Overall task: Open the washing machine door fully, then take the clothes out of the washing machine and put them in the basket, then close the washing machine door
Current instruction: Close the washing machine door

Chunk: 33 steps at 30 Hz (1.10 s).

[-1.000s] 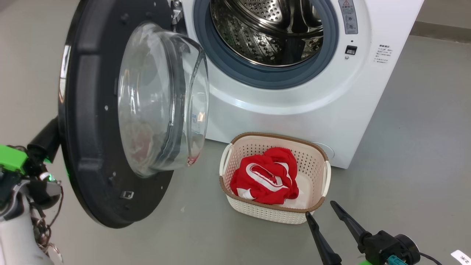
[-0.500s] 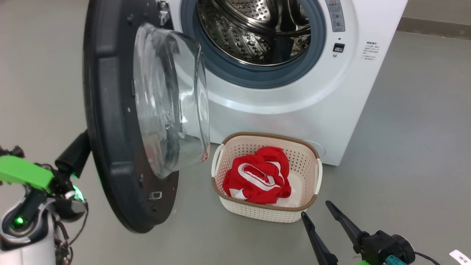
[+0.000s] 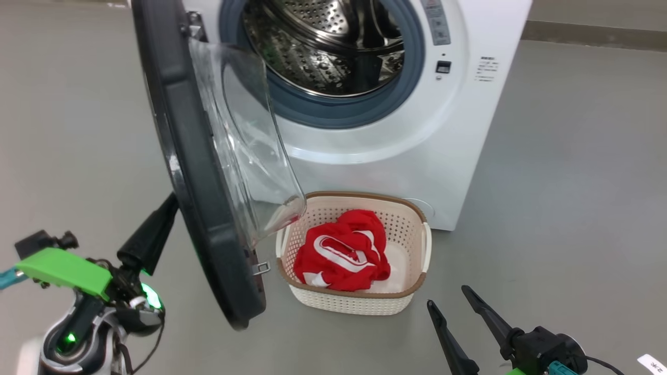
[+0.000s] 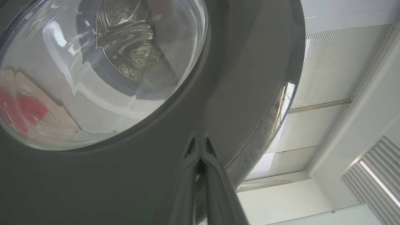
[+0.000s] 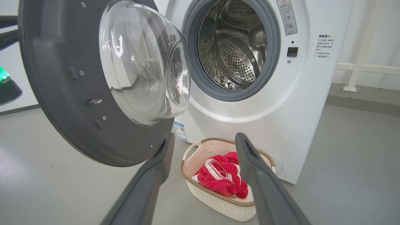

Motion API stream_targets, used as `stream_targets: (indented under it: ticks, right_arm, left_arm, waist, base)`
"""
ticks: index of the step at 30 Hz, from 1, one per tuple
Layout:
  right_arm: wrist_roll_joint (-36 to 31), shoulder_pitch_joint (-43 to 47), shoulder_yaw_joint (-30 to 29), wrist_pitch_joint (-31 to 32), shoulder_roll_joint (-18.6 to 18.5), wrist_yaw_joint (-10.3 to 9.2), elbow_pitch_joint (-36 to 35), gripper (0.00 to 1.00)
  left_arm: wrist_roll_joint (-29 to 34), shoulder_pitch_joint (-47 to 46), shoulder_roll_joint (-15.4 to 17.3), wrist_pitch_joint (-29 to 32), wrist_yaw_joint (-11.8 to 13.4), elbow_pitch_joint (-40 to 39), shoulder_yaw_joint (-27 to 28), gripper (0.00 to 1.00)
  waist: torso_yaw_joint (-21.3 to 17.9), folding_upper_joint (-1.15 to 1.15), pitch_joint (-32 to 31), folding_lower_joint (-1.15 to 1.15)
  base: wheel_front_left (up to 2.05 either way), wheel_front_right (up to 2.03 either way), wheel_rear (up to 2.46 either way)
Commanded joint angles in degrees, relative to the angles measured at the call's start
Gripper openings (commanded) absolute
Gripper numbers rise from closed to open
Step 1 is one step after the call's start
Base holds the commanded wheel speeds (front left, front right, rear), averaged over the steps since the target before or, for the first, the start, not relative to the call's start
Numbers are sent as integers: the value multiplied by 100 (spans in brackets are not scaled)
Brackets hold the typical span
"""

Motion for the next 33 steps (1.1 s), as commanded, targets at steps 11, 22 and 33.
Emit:
stream_targets:
  ticks: [11,22,33]
  right_arm:
    - [72,-203,130,-69,0,28,-69,100]
    - [46,-275,96,-69,1,28,-46,100]
    - [52,-437,79,-69,1,28,-27,100]
  left_arm:
    - [-412,5,101,-315,-57,-291,-112,0]
    - [-569,-151,101,-601,-352,-207,-399,0]
    - [-844,-680,101,-923,-465,73,-617,0]
  waist:
    - [-523,0,52,0]
    - [-908,0,226,0]
    - [-1329,0,526,0]
  base:
    - [0,0,0]
    - [0,0,0]
    - [0,0,0]
